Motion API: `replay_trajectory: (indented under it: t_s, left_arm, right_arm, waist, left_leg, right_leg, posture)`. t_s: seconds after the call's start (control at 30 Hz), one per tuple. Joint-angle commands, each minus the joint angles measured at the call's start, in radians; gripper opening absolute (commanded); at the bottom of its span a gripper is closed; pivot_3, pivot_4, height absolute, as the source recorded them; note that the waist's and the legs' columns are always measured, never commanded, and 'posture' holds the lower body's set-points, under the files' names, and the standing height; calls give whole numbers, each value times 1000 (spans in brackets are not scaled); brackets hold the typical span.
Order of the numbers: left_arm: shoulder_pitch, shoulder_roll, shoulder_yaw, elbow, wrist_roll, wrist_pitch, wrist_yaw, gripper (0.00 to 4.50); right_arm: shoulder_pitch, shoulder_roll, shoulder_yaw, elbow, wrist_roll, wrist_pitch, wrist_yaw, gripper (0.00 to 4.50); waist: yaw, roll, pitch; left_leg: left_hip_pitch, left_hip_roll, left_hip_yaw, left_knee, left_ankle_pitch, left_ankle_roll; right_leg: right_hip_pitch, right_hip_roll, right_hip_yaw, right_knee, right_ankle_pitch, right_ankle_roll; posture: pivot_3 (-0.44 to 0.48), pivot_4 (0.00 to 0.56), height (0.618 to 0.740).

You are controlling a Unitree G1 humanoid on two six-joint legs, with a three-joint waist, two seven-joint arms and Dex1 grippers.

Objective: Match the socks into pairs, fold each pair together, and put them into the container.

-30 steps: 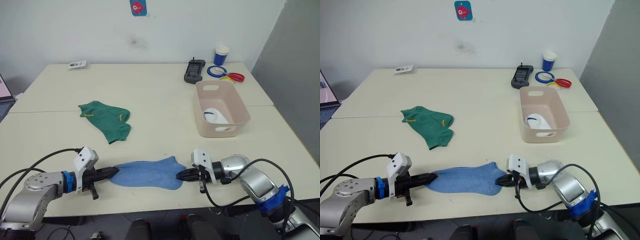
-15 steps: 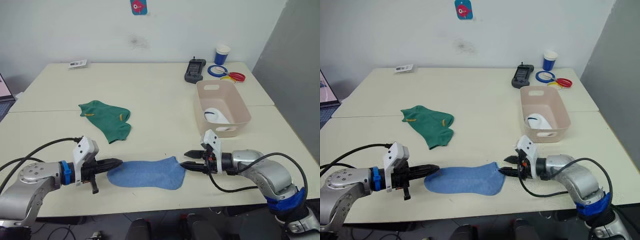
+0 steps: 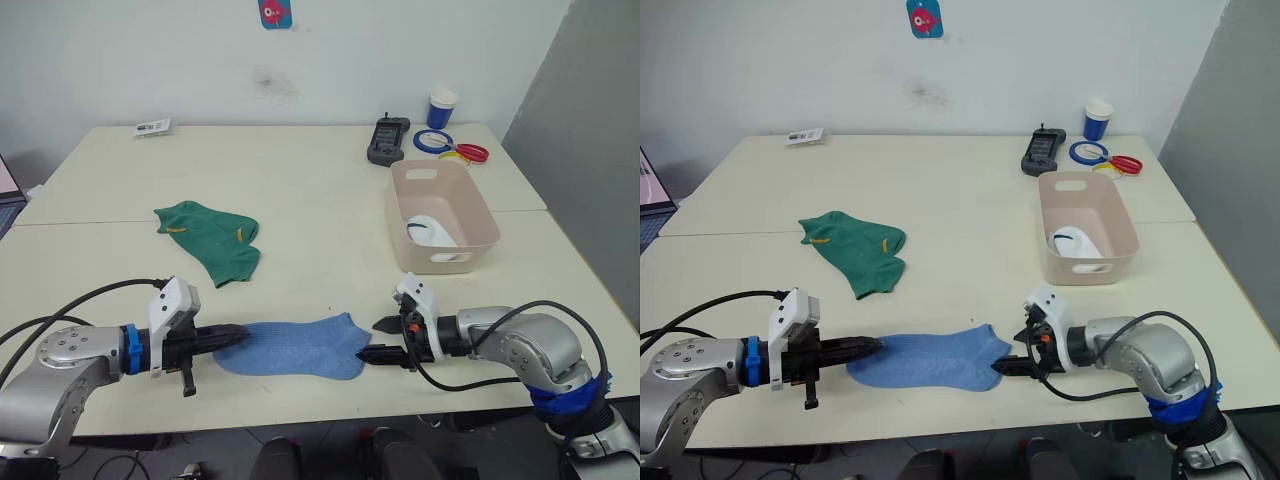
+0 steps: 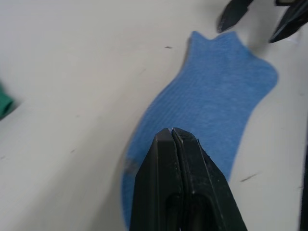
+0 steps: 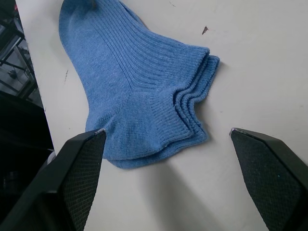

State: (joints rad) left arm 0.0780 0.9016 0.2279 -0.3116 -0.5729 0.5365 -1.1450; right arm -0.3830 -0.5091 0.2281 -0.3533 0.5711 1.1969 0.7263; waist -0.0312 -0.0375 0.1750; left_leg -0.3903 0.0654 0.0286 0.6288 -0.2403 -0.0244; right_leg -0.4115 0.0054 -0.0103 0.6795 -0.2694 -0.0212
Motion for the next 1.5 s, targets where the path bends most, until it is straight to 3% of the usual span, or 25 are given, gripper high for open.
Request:
replay_trajectory:
  t_s: [0.03, 0.1, 0.2, 0.47, 0.7, 0.87, 1.03, 1.27, 1.37, 1.5]
  left_arm:
    - [-2, 32, 32, -104, -98, 73, -22, 0]
    - [-14, 30, 39, -135, -155, 121, -11, 0]
    - [6, 37, 32, -168, -169, 134, -15, 0]
    - [-8, 32, 39, -178, -195, 160, 14, 0]
    - [6, 38, 36, -176, -190, 156, 11, 0]
    - [6, 45, 38, -150, -166, 137, 7, 0]
    - [-11, 46, 20, -117, -139, 115, 3, 0]
    - [-31, 30, -12, -102, -108, 85, 10, 0]
    - [-35, 36, -24, -99, -93, 69, -3, 0]
    - [-49, 15, -51, -104, -74, 36, 4, 0]
  right_arm:
    - [0, 51, 19, 37, 17, 42, -30, 4249]
    - [-8, 94, -14, 59, 45, 77, -39, 3796]
    - [-18, 139, -42, 88, 52, 104, -63, 2768]
    - [-14, 112, -71, 74, 88, 147, -56, 25]
    - [-24, -29, -76, 97, 122, 125, 43, 25]
    - [-61, -153, -10, 156, 93, 40, 168, 25]
    - [-127, -195, 45, 252, 52, -42, 264, 25]
    - [-157, -183, 63, 293, 30, -60, 293, 25]
    - [-141, -196, 60, 260, 40, -45, 298, 792]
    - [-124, -204, 5, 245, 57, -29, 269, 2234]
  waist:
    - [-1, -1, -1]
    - [-1, -1, -1]
    - [-1, -1, -1]
    - [1, -1, 0]
    - [2, 0, 0]
    - [2, 0, 0]
    - [0, 0, 0]
    - [3, 0, 0]
    - [2, 0, 0]
    - [3, 0, 0]
  left_leg:
    - [0, 0, 0, 0, 0, 0]
    - [1, 1, -1, 0, 0, 0]
    - [1, 1, -1, 0, 0, 0]
    - [-2, 0, -1, 0, 0, 0]
    - [-3, -1, -1, 0, 0, 0]
    - [-3, -1, -1, 0, 0, 0]
    - [-3, 0, -1, 0, 0, 0]
    - [-9, -1, -1, 1, 0, 0]
    - [-9, 0, -1, 1, 0, 0]
    - [-9, 0, -1, 1, 0, 0]
  right_leg:
    - [0, 0, 0, 0, 0, 0]
    - [0, 1, 0, 1, 0, 0]
    - [0, 2, 0, 1, 0, 0]
    - [-2, 2, 0, 0, -1, -1]
    - [-2, 2, 0, 0, -1, -1]
    - [-3, 2, 0, 0, -1, -1]
    - [-3, 3, 0, 1, -1, -1]
    - [-8, 3, 0, 0, 0, -1]
    - [-8, 3, 1, 0, 0, -1]
    - [-8, 3, 0, 1, 0, -1]
  posture:
    - [0, 150, 740]
    - [0, 150, 740]
    - [0, 150, 740]
    - [0, 150, 740]
    - [0, 150, 740]
    - [0, 150, 740]
    - [0, 150, 740]
    - [0, 150, 740]
    - [0, 150, 740]
    - [0, 150, 740]
